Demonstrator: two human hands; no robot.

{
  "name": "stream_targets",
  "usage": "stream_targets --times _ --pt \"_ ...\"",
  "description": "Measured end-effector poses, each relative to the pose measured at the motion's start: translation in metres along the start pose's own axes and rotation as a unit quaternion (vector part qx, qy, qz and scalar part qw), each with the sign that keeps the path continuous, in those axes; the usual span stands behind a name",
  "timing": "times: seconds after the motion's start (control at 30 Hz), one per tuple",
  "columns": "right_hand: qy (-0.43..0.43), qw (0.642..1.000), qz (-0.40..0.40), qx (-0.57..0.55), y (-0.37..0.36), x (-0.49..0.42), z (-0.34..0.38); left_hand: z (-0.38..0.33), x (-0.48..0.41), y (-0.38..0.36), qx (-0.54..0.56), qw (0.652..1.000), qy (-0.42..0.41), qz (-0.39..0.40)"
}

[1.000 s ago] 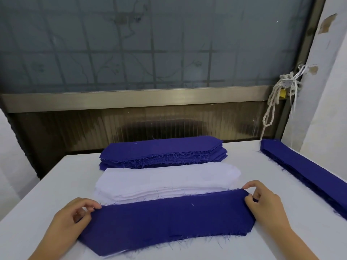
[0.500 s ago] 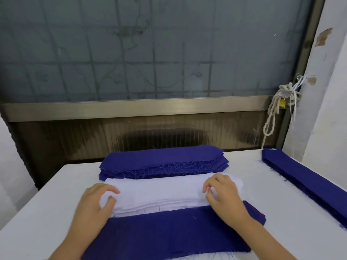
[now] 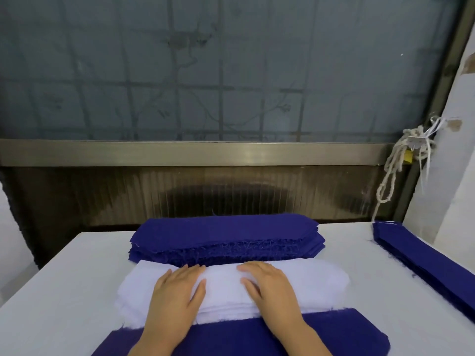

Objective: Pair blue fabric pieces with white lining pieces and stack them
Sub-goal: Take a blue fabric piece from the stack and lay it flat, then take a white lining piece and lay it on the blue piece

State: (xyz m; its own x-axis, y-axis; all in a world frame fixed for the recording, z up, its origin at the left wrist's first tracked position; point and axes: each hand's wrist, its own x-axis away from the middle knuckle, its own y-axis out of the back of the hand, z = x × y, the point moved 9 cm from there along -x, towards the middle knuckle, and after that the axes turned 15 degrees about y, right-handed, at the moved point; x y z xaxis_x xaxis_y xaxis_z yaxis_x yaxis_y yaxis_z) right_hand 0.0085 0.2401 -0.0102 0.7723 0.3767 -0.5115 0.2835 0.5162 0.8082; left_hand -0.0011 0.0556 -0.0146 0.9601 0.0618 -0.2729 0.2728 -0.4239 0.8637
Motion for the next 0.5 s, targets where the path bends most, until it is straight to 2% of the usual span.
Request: stream_targets --times 0.5 --pt "-0.036 0.999 -0.007 0.003 0.0 0.0 -0.004 -0.008 -0.001 0.017 0.047 0.998 -0.013 -0.039"
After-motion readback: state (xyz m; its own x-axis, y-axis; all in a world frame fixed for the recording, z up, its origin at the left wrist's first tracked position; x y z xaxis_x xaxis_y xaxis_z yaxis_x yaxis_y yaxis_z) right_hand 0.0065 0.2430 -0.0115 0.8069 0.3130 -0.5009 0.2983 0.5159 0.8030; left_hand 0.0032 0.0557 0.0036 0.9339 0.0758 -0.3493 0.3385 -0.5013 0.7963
